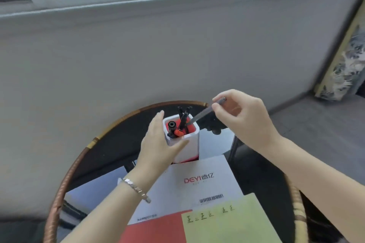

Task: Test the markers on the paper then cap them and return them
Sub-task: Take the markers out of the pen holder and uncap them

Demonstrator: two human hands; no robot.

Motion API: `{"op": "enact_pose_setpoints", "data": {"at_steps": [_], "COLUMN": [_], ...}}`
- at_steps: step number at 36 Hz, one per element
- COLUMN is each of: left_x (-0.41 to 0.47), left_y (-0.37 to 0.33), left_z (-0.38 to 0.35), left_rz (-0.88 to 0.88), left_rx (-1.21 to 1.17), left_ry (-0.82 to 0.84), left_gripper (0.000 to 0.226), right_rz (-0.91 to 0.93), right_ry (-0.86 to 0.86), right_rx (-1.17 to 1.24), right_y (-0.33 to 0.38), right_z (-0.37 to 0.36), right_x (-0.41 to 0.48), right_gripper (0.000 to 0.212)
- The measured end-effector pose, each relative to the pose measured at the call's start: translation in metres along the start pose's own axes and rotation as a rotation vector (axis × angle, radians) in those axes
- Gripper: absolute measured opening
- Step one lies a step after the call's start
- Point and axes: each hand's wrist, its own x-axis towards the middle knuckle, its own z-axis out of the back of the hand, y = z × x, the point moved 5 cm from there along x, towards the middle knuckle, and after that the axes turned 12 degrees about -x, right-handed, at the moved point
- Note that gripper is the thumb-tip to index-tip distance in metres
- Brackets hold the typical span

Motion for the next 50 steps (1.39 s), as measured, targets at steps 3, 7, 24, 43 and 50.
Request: {"op": "enact_pose_setpoints", "data": {"at_steps": [3,7,24,43,50], "left_x": [-0.028,-0.072,-0.131,-0.102,-0.087], "left_y": [-0.025,-0.059,-0.079,-0.053,-0.026], "left_z": [0.001,-0.008,-0.042,-0.065,-0.087], "left_rz": [-0.160,-0.304,-0.399,-0.198,0.095], "left_rx": [0.035,-0.007,0.255,0.044,-0.234], "left_ry": [-0.101,-0.068,0.169,0.279,0.235], "left_gripper": [0.084,0.065,0.019,0.011,0.035], "right_rz": [-0.138,-0.378,-0.528,-0.528,-0.669], "right_ry": [-0.096,-0.071,0.244,0.082,0.443], "right_rx": [0.218,0.527,0.695,0.524,-0.012], "right_y": [0.000,-0.004,0.023,-0.034,-0.117], "right_z": [0.021,0.039,0.013,0.026,0.051], "right_x": [-0.023,-0.059,-0.130,-0.108,-0.085], "right_gripper": [0.012,0.015,0.019,0.025,0.024]}}
